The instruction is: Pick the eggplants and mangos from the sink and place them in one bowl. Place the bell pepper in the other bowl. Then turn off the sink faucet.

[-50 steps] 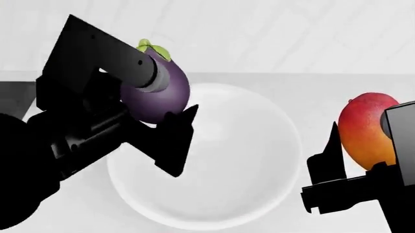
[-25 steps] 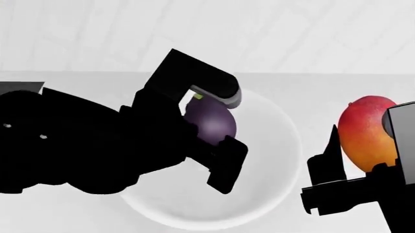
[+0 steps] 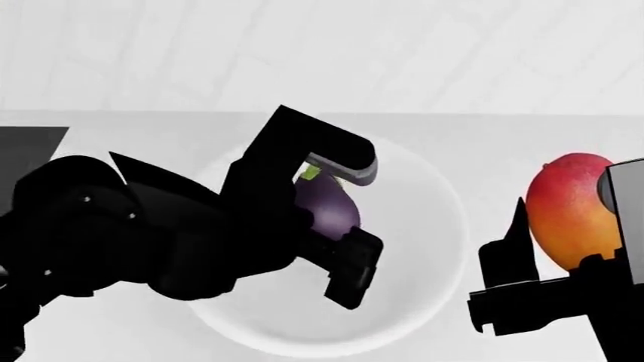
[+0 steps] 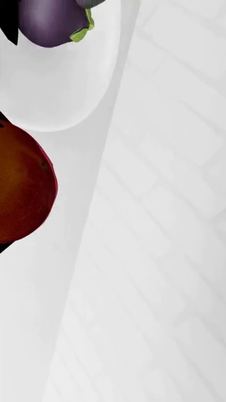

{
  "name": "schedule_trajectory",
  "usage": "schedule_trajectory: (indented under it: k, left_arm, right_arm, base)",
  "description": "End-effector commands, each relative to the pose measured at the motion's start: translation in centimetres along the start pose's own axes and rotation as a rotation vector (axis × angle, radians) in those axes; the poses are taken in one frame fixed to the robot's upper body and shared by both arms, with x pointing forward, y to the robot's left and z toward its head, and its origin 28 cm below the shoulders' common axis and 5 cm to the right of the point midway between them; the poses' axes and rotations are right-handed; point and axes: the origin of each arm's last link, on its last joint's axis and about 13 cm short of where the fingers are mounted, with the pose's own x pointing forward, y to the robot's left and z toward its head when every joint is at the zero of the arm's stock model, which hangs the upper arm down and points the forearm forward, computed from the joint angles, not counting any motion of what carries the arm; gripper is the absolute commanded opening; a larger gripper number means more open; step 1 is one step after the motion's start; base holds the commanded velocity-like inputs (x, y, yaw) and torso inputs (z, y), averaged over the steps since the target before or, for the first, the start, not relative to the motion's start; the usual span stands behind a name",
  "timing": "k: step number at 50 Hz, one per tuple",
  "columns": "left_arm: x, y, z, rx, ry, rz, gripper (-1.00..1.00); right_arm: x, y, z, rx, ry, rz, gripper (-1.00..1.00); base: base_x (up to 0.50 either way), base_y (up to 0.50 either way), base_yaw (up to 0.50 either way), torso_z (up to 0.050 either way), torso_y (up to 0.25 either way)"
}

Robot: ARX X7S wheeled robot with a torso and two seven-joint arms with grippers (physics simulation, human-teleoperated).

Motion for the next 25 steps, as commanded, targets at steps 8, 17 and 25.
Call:
schedule_trajectory:
  k: [8,17,25]
  left_arm:
    - [0.1,-0.1,0.8,-0.022,-0.008,-0.014,1.00]
    - [-1.4,-0.1,2.2,-0.042,-0.056,-0.025,1.00]
    - [-5.3,-0.1,3.8,-0.036,-0.159,-0.022,1.00]
  right_arm:
    - [0.1,-0.1,0.2,0.009,-0.020,-0.009,-1.00]
    - [0.1,-0.1,0.2,0.011,-0.036,-0.006,-1.00]
    - [0.1,-0.1,0.1,-0.004,-0.055,0.016,-1.00]
  base:
    - [0.00,0.00,0.00,0.000,0.000]
    - [0.00,0.00,0.00,0.001,0.000]
    - [0.00,0.00,0.00,0.000,0.000]
